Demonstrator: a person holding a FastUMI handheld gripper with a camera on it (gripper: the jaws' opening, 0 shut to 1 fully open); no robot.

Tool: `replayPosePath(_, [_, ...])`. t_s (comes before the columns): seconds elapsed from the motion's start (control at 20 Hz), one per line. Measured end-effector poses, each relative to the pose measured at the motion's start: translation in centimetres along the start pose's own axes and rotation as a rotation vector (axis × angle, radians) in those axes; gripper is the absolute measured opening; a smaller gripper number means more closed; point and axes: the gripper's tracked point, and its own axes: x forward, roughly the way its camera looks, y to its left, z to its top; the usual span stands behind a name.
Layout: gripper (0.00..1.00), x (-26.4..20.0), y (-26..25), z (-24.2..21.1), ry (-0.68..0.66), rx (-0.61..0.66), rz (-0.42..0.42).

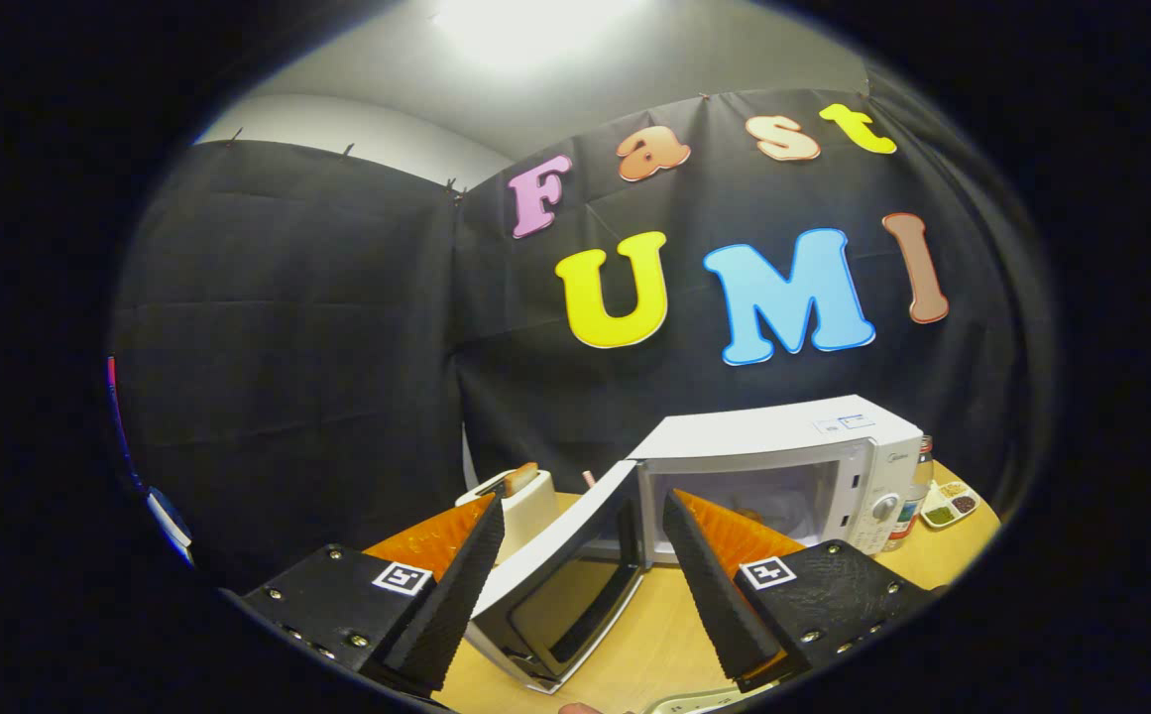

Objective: Open the microwave, put the food inside, and close the microwave door.

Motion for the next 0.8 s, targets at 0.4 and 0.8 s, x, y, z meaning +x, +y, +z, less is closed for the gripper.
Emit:
replayPosePath(0.4, [0.97,0.2,9.8,-2.1,0.045,-0.005,0.222])
replayPosePath(0.8, [0.70,1.9,15.7,-7.3,0.161,-0.030,0.327])
